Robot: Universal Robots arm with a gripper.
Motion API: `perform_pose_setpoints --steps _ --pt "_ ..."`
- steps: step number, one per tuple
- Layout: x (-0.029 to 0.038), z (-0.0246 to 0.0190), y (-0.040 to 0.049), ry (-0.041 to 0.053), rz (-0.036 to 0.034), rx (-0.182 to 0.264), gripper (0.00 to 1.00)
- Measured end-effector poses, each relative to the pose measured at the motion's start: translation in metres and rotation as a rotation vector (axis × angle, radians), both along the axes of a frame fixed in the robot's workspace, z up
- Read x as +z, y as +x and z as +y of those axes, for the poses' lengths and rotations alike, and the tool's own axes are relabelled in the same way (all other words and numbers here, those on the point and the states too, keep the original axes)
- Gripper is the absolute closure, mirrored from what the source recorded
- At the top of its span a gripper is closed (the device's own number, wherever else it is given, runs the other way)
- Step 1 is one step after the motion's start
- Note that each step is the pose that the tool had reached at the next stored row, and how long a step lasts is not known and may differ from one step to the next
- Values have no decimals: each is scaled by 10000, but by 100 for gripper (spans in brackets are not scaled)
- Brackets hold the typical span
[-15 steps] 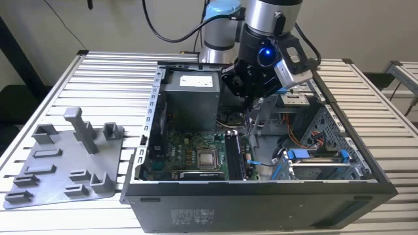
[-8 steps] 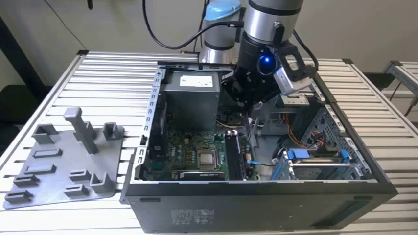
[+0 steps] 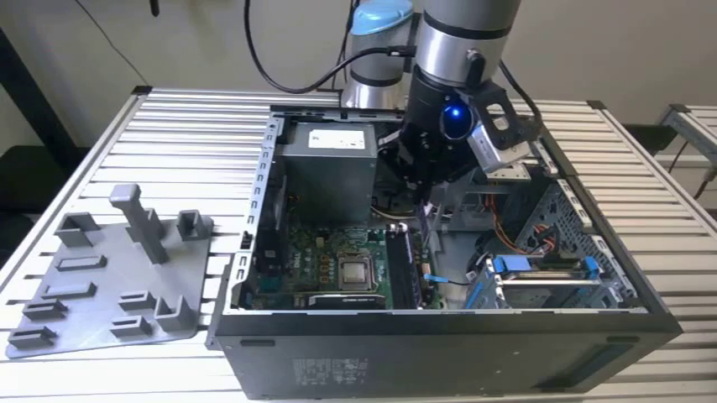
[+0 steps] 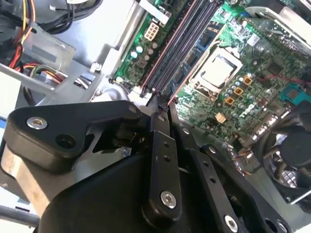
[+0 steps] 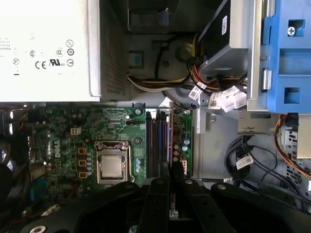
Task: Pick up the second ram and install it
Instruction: 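Insert the second ram into the second slot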
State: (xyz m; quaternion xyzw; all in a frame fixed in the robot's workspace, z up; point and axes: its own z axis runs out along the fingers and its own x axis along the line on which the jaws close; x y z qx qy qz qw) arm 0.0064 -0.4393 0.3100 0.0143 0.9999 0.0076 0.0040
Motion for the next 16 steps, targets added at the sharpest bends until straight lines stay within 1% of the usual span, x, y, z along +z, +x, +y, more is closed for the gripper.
perform_pose_setpoints --steps 2,6,7,8,9,10,11,16 --pt "-37 0 -7 0 0 -2 86" --pt "-109 -14 -32 -1 0 -1 86" --pt "-127 -21 -37 0 -1 -1 86" --pt "-141 -45 -39 -4 0 2 86" --pt "-158 -56 -43 3 -1 0 86" --pt "-176 -56 -47 1 -1 -2 86" --pt "-186 -56 -47 0 -1 -1 86" --pt "-187 -56 -48 -6 0 -1 86"
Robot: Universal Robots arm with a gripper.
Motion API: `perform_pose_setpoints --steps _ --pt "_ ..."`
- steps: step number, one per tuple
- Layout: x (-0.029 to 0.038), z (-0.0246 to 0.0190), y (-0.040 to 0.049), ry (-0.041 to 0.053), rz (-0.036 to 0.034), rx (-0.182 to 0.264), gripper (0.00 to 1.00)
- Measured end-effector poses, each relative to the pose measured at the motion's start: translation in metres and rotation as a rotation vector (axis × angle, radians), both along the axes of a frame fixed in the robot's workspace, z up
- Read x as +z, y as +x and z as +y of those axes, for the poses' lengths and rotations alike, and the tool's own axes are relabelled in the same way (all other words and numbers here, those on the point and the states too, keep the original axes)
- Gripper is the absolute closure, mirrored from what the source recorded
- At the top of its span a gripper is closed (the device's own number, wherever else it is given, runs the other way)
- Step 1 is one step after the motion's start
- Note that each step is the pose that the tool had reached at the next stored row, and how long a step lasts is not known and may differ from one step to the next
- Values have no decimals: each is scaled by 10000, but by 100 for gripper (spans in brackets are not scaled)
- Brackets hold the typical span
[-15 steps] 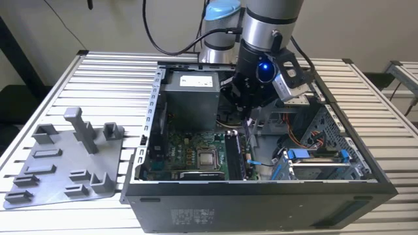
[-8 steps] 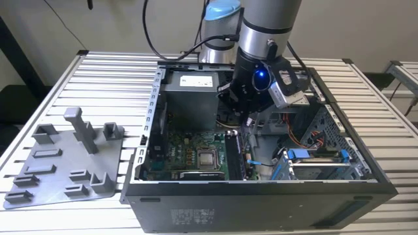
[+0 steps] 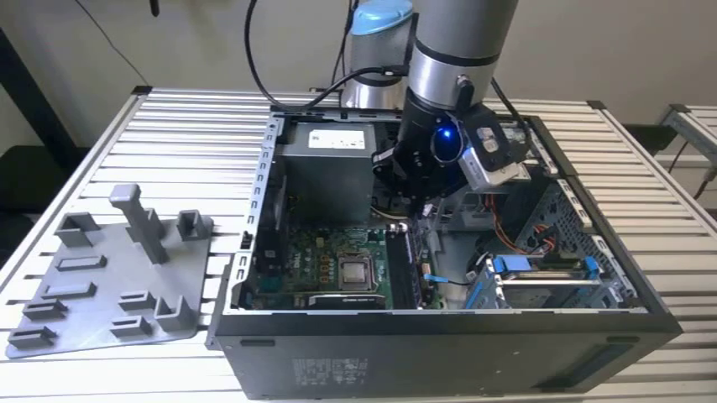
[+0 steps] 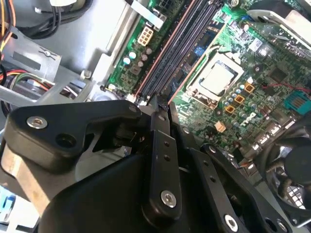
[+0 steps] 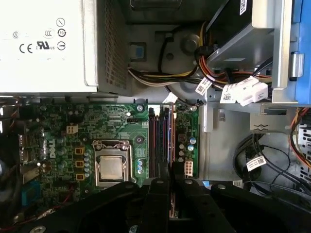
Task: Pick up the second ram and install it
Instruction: 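Insert the second ram into the second slot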
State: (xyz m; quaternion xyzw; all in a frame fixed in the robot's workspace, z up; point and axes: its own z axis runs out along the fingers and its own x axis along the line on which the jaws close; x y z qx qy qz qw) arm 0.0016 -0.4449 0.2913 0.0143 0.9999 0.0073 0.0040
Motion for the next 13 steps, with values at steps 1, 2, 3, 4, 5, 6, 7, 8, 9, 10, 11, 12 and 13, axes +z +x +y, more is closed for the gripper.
perform_pose_setpoints --steps 1,2,3,4,5,6,7,8,9,10,11,12,13 --pt "0 0 0 0 0 0 86" --pt "0 0 0 -1 0 1 86" --pt "0 0 -2 0 0 0 86" --pt "0 0 -3 -1 0 0 86" --pt "0 0 -3 0 0 -1 86" --pt "-1 -3 -4 2 -1 0 86" --pt "-1 -5 -5 1 -1 -1 86" --pt "-7 -5 -9 3 -2 -2 86" --pt "-15 -7 -12 1 -1 -1 86" --pt "-26 -13 -17 1 -1 0 86" --pt "-39 -17 -24 3 -1 -1 86" --pt "-54 -22 -31 4 -1 0 86" --pt "-73 -24 -40 6 -1 -1 86"
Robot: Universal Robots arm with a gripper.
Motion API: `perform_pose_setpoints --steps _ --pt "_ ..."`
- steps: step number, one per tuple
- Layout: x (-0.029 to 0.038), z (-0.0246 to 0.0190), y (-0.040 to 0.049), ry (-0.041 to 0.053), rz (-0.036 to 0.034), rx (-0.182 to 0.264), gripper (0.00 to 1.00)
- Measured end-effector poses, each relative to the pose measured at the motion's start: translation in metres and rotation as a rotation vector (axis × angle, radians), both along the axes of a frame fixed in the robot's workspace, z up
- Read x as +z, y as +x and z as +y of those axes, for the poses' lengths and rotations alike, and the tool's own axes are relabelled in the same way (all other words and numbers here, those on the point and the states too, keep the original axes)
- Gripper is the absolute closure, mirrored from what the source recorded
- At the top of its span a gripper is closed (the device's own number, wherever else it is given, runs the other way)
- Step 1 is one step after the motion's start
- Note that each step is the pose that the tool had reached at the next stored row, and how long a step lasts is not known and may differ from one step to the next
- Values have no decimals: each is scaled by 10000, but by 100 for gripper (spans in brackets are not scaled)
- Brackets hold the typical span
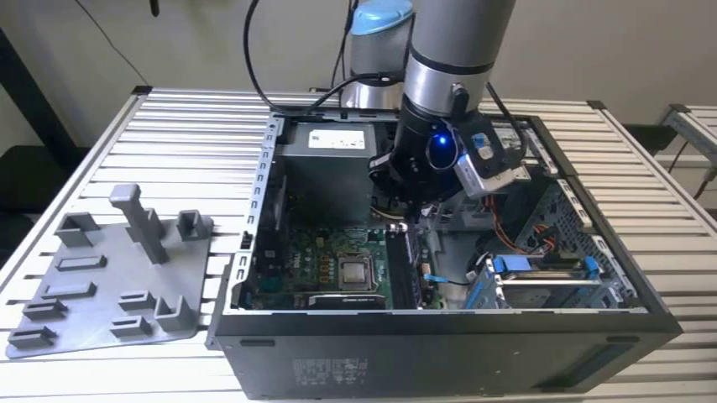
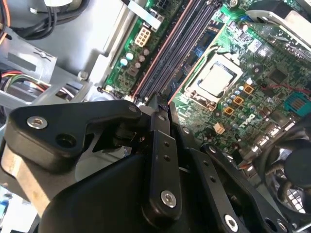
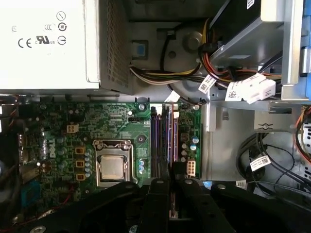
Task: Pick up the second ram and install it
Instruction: 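Insert the second ram into the second slot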
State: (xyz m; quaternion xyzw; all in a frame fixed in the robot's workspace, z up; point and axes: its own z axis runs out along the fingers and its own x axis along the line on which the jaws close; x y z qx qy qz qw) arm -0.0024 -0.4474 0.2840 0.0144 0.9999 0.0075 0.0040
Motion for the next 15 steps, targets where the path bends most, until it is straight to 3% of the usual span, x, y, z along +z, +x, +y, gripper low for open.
perform_pose_setpoints --steps 5,15 --pt "-88 -1 -63 -1 -1 -8 86" --pt "-228 -32 -93 -2 0 -124 86"
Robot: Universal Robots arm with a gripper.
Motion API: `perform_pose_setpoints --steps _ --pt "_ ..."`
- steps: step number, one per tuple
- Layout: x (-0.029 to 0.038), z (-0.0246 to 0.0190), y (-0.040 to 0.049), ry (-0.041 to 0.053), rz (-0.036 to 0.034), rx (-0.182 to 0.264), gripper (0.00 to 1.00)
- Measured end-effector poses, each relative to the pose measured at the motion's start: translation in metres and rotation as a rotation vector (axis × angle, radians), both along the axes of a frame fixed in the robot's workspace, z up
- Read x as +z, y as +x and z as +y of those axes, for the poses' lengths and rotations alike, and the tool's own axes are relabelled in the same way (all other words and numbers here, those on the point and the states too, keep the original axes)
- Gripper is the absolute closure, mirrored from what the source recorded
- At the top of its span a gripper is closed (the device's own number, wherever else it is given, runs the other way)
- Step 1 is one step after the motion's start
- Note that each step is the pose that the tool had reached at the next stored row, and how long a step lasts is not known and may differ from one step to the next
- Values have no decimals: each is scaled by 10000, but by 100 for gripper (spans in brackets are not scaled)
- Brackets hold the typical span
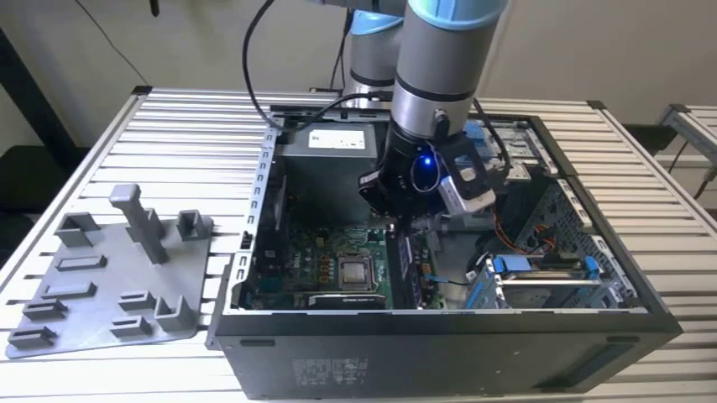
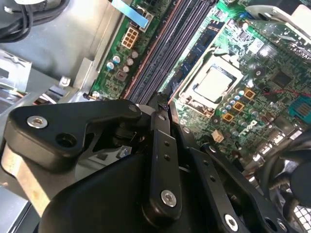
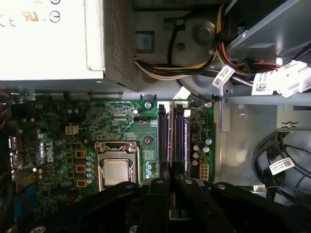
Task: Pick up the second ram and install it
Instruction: 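Insert the second ram into the second slot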
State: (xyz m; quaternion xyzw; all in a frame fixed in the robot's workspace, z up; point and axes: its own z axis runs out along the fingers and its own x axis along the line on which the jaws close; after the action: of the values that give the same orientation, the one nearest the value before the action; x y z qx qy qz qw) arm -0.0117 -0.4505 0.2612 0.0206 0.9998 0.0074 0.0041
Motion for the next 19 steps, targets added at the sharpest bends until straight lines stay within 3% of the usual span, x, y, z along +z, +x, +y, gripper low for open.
perform_pose_setpoints --steps 4,19 --pt "-32 -10 0 -13 1 0 86" --pt "-197 -114 -1 -16 -1 0 86"
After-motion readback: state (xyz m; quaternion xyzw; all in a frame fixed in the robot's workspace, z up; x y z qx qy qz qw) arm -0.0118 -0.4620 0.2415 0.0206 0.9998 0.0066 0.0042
